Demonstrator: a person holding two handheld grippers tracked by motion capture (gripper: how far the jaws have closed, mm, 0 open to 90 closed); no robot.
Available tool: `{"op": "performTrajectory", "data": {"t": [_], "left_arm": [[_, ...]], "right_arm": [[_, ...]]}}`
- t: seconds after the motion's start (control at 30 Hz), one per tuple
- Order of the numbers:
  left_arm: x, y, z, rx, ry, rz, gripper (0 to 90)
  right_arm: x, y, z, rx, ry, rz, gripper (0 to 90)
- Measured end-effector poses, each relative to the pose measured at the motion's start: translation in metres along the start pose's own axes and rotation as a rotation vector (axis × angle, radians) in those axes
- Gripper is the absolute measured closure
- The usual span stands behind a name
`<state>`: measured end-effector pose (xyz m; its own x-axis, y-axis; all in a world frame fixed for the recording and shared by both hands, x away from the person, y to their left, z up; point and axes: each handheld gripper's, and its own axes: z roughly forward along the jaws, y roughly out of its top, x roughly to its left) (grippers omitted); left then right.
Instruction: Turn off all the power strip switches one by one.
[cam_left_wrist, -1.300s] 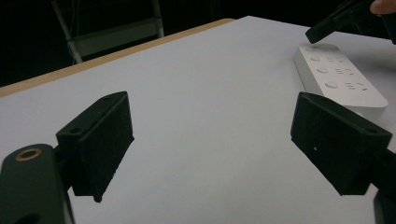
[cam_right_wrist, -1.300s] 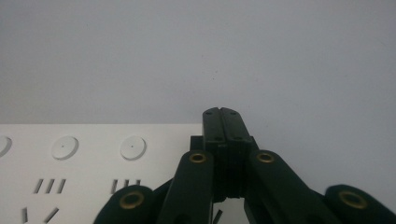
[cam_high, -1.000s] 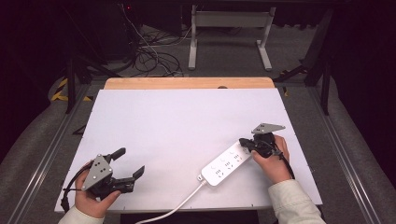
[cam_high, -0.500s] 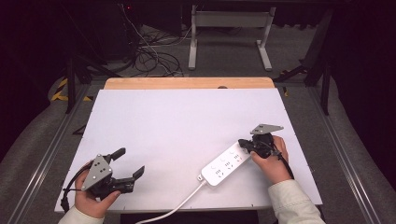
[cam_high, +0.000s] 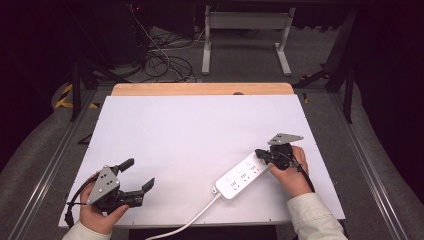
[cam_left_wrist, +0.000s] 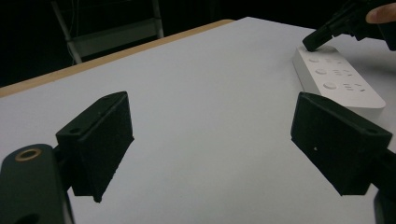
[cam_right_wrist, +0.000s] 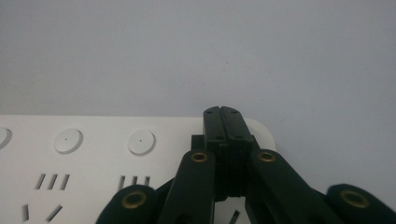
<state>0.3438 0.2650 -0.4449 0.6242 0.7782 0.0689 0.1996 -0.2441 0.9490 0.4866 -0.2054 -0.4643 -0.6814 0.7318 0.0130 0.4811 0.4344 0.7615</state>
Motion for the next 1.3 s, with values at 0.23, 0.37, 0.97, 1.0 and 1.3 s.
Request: {"op": "performTrajectory", "data": {"t": [0.23, 0.37, 0.97, 1.0, 1.3], "left_arm": [[-0.0002, 0.0004, -0.0003, 0.001, -0.002, 0.003, 13.4], [-0.0003, 0.0006, -0.0007, -0.001, 0.002, -0.001, 13.4], [-0.0012, 0.0008, -0.0006, -0.002, 0.0, 0.001, 13.4], [-0.0012, 0.0008, -0.0007, -0.002, 0.0, 0.001, 13.4], [0.0018, -0.0003, 0.0006, 0.003, 0.002, -0.003, 13.4]], "right_arm": [[0.0005, -0.0003, 0.0, 0.0, -0.003, 0.009, 90.0], [0.0006, 0.0004, 0.0001, 0.005, -0.007, 0.007, 90.0], [0.0016, 0.0016, 0.001, 0.022, -0.015, 0.013, 90.0], [0.0015, 0.0012, 0.0007, 0.02, -0.014, 0.009, 90.0], [0.0008, 0.0009, -0.0064, -0.051, 0.011, 0.007, 90.0]]}}
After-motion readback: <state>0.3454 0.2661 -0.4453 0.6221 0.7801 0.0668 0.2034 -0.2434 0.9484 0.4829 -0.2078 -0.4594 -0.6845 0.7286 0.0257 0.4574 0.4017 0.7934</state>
